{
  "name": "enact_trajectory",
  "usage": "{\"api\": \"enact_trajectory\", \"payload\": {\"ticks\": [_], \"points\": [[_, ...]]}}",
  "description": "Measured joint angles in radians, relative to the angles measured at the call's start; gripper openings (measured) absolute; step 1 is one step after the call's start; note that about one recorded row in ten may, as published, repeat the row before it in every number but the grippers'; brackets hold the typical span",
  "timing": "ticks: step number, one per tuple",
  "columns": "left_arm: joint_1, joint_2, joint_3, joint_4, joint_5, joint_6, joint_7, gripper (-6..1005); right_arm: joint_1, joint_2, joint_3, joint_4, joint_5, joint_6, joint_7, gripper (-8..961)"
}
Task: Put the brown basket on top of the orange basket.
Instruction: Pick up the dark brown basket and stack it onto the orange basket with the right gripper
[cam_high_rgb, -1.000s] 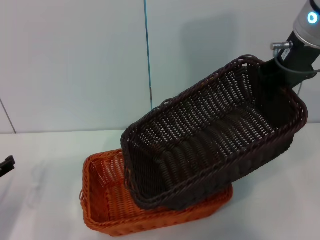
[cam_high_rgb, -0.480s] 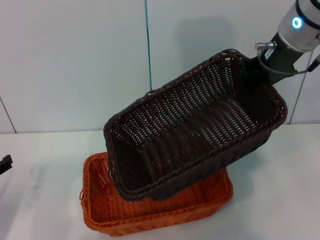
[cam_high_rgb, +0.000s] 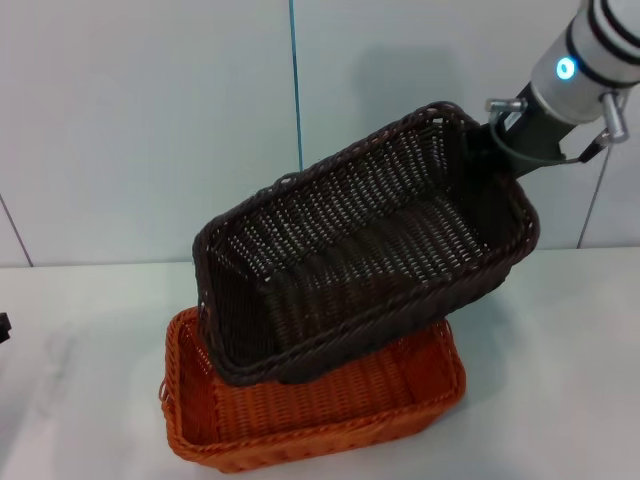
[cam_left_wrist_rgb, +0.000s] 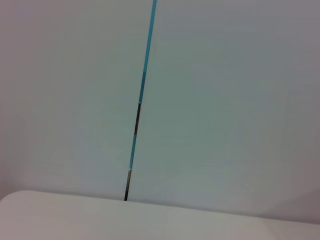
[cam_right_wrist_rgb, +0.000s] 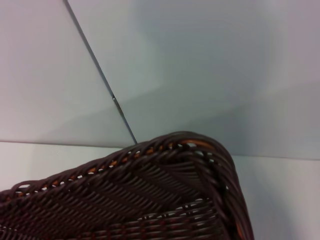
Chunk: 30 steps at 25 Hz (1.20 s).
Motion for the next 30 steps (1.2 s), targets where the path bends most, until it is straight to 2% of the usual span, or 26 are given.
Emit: {"api": "enact_trajectory", "payload": {"ticks": [2, 5, 13, 23, 29, 30], "points": [[-0.001, 0.004, 0.000, 0.006, 0.000, -0.002, 0.000, 935, -0.003, 0.026, 0.009, 0.007, -0.024, -0.013, 0.001, 132], [-0.002, 0.008, 0.000, 0.012, -0.001, -0.006, 0.000, 935, -0.010, 0.053, 0.014, 0.009, -0.045, -0.031, 0.001, 132], [-0.005, 0.029, 0.031, 0.019, -0.001, -0.008, -0.009, 935, -0.051, 0.116, 0.019, 0.010, -0.069, -0.089, 0.001, 132], [0.001, 0.046, 0.068, 0.024, -0.019, -0.010, -0.012, 935, -0.053, 0.197, 0.017, 0.019, -0.172, -0.131, 0.002, 131], [-0.004, 0.055, 0.074, 0.036, -0.020, -0.010, -0.012, 935, -0.065, 0.229, 0.015, 0.015, -0.192, -0.168, 0.003, 131], [-0.007, 0.057, 0.075, 0.039, -0.020, -0.010, -0.012, 935, -0.065, 0.229, 0.015, 0.015, -0.192, -0.168, 0.003, 132]]}}
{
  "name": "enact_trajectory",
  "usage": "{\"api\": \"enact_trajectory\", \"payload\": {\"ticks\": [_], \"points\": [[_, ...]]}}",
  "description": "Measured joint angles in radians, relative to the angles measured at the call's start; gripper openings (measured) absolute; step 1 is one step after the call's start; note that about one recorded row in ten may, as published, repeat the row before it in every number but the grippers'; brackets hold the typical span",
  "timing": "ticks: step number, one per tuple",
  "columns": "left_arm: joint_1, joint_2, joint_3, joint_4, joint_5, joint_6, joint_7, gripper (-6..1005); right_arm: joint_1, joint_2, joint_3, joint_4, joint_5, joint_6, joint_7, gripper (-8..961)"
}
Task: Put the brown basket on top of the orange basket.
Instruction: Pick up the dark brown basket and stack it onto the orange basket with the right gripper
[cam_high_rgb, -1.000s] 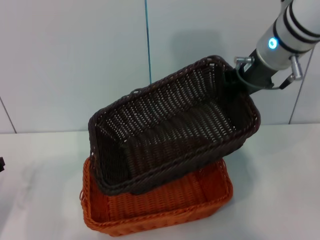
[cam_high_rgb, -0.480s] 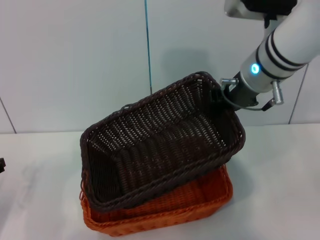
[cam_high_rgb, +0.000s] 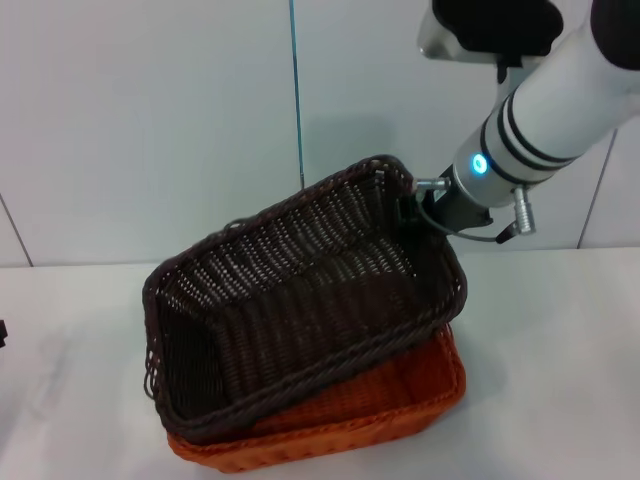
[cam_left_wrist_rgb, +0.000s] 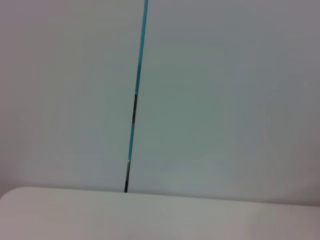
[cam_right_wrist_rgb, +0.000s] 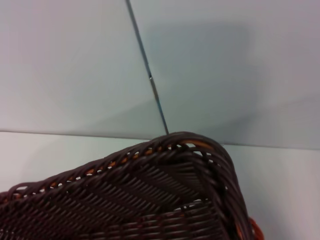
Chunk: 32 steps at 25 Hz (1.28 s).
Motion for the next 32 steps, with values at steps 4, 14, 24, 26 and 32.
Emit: {"api": "enact_trajectory", "payload": {"ticks": [4, 14, 24, 26, 32], "points": [[-0.010, 0.011, 0.005, 0.010, 0.000, 0.000, 0.000, 935, -0.010, 0.013, -0.002, -0.008, -0.001, -0.013, 0.000, 132], [-0.015, 0.027, 0.024, 0.022, -0.005, 0.000, 0.000, 935, -0.025, 0.024, -0.021, -0.055, 0.005, -0.069, 0.000, 131], [-0.016, 0.033, 0.028, 0.046, -0.008, 0.001, 0.000, 935, -0.038, 0.029, -0.089, -0.140, 0.007, -0.135, 0.000, 130], [-0.017, 0.032, 0.028, 0.047, -0.008, 0.003, 0.000, 935, -0.041, 0.029, -0.095, -0.150, 0.007, -0.141, 0.000, 130], [-0.019, 0.021, 0.028, 0.047, -0.007, 0.009, 0.000, 935, -0.090, 0.028, -0.150, -0.161, 0.006, -0.188, 0.000, 129]]}}
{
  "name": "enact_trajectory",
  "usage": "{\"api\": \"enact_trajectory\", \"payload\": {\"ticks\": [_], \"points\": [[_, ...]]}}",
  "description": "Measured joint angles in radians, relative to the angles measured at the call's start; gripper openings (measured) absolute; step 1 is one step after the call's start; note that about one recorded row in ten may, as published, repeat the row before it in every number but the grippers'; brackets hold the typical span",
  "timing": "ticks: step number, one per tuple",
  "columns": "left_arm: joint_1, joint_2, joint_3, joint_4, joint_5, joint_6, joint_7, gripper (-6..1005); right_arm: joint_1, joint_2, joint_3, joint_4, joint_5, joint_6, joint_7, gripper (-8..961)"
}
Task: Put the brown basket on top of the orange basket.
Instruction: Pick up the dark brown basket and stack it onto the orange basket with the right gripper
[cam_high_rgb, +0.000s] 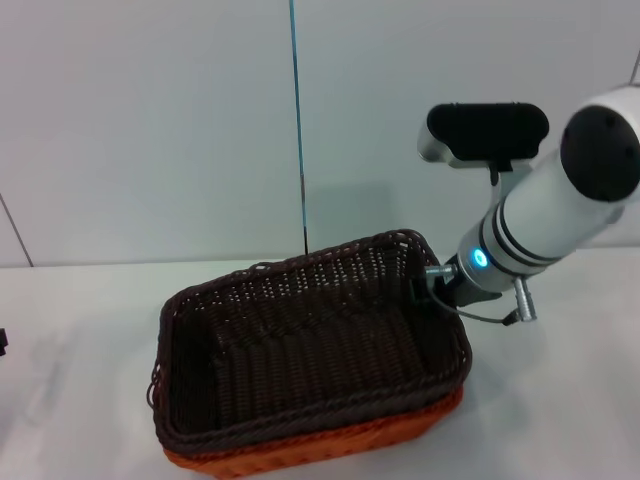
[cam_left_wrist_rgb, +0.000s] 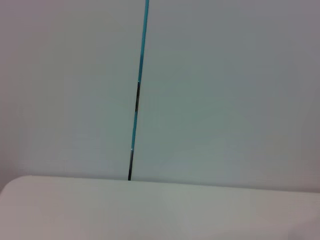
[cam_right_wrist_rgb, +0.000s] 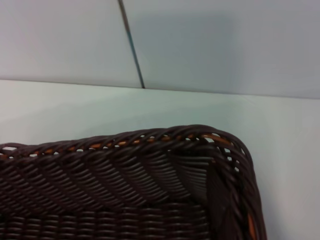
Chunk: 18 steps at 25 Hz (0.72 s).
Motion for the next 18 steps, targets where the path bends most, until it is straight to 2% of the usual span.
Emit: {"api": "enact_trajectory", "payload": {"ticks": [11, 18], "points": [[0.004, -0.025, -0.008, -0.007, 0.008, 0.003, 0.001, 935, -0.081, -0.007, -0.037, 0.024, -0.003, -0.080, -0.001, 128], [0.010, -0.030, -0.010, -0.010, 0.009, 0.004, 0.001, 935, -0.111, -0.010, -0.059, 0.087, -0.003, -0.080, -0.002, 129]]}}
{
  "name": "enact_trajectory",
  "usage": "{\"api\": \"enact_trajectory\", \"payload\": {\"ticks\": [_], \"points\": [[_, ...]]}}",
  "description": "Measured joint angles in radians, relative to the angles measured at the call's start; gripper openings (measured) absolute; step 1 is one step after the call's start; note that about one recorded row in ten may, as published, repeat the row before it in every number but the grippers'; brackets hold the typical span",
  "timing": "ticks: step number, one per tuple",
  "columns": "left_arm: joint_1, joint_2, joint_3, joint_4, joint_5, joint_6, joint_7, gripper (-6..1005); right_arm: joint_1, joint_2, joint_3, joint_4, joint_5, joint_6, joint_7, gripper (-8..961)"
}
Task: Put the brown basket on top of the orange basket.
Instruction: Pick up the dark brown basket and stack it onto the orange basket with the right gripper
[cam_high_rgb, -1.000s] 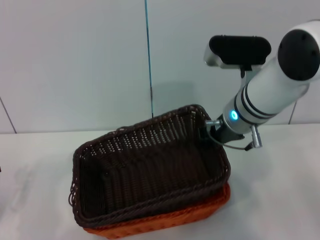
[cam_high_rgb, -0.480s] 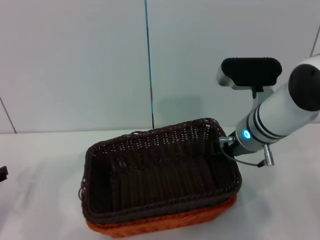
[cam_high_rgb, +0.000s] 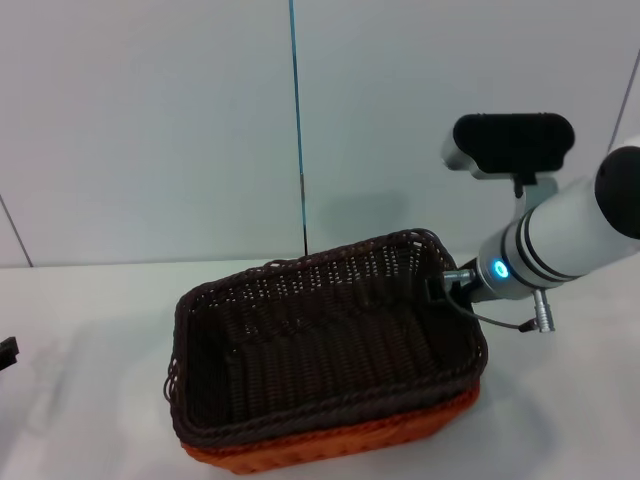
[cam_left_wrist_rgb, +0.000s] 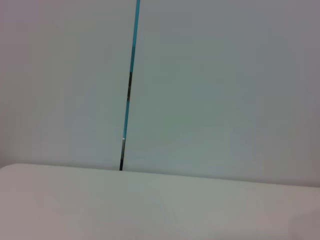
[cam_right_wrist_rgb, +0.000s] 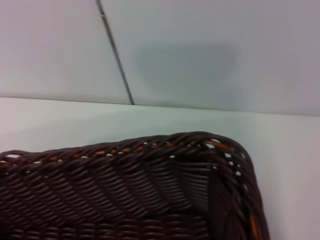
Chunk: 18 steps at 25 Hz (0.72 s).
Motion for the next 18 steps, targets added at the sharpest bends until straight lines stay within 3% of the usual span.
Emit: {"api": "enact_trajectory", "payload": {"ticks": [2, 7, 18], "points": [[0.001, 0.000, -0.001, 0.000, -0.002, 0.000, 0.000, 935, -0.006, -0.002, -0.026, 0.036, -0.002, 0.015, -0.001, 128], [0.003, -0.002, -0.003, -0.009, -0.006, 0.000, -0.001, 935, -0.024, -0.004, -0.080, 0.121, -0.030, 0.033, -0.001, 281], [0.011, -0.004, -0.041, -0.014, -0.002, 0.000, -0.001, 935, -0.043, -0.008, -0.069, 0.182, -0.040, 0.105, 0.000, 716]]}}
